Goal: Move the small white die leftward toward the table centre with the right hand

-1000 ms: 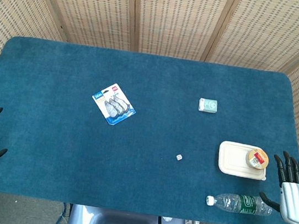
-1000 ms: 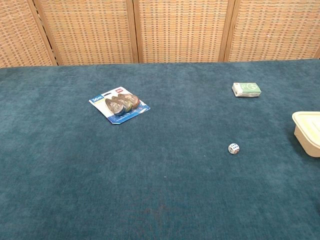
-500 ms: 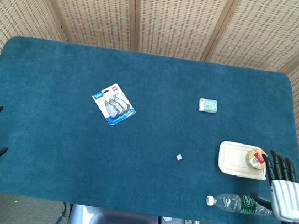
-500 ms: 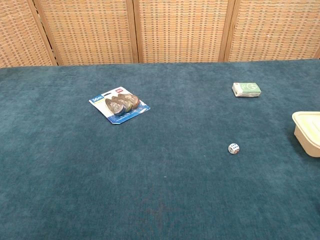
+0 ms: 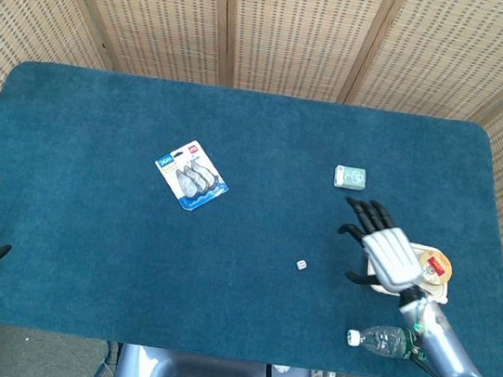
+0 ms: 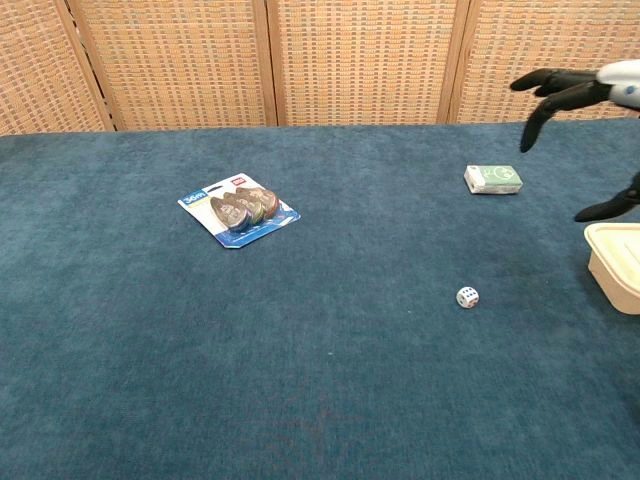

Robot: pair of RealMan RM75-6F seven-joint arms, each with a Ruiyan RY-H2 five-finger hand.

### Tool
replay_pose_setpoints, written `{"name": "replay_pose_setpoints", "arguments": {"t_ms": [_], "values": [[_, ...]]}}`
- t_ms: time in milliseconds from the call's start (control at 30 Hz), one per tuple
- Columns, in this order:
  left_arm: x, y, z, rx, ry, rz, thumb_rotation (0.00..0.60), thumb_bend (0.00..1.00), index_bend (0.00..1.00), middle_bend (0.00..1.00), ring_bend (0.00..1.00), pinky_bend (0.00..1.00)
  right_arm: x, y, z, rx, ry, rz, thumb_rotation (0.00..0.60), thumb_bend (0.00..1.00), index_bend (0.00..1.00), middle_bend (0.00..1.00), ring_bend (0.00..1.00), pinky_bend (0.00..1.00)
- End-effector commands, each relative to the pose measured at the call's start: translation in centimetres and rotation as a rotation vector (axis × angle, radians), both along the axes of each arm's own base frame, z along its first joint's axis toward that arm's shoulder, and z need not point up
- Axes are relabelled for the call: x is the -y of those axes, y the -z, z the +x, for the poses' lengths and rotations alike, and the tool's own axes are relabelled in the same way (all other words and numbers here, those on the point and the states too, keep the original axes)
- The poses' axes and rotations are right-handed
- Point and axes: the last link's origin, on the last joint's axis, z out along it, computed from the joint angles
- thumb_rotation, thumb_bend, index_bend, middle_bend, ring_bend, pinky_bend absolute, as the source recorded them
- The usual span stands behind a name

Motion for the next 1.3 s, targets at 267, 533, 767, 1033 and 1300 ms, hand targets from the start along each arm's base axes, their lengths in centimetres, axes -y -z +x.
{"name": "replay_pose_setpoints", "arguments": {"t_ms": [267, 533, 767, 1033, 1300], "values": [[-0.6, 0.1, -0.2, 0.002, -0.028, -0.016, 0.600, 0.00, 0.00, 0.00, 0.00, 0.00, 2.1, 7.9, 4.2, -0.091, -0.015, 0.128, 0.600, 0.26, 0.36, 0.00, 0.00, 0.00], [-0.6, 0.1, -0.2, 0.004, -0.030, -0.022, 0.600, 0.00, 0.00, 0.00, 0.00, 0.00, 1.8, 11.4, 3.0, -0.170, 0.027, 0.164, 0.600, 0.33, 0.37, 0.00, 0.00, 0.00], [-0.6, 0.0, -0.2, 0.006, -0.032, -0.028, 0.600, 0.00, 0.00, 0.00, 0.00, 0.00, 1.4, 12.1, 2.3, -0.198, 0.031, 0.177, 0.600, 0.34, 0.37, 0.00, 0.00, 0.00], [-0.6, 0.1, -0.2, 0.004, -0.030, -0.035, 0.600, 0.00, 0.00, 0.00, 0.00, 0.00, 1.4, 12.6, 1.3, -0.248, 0.033, 0.181, 0.600, 0.34, 0.37, 0.00, 0.00, 0.00], [-0.6, 0.1, -0.2, 0.004, -0.032, -0.036, 0.600, 0.00, 0.00, 0.00, 0.00, 0.00, 1.5, 13.3, 0.6, -0.295, 0.020, 0.165, 0.600, 0.34, 0.39, 0.00, 0.00, 0.00]]}}
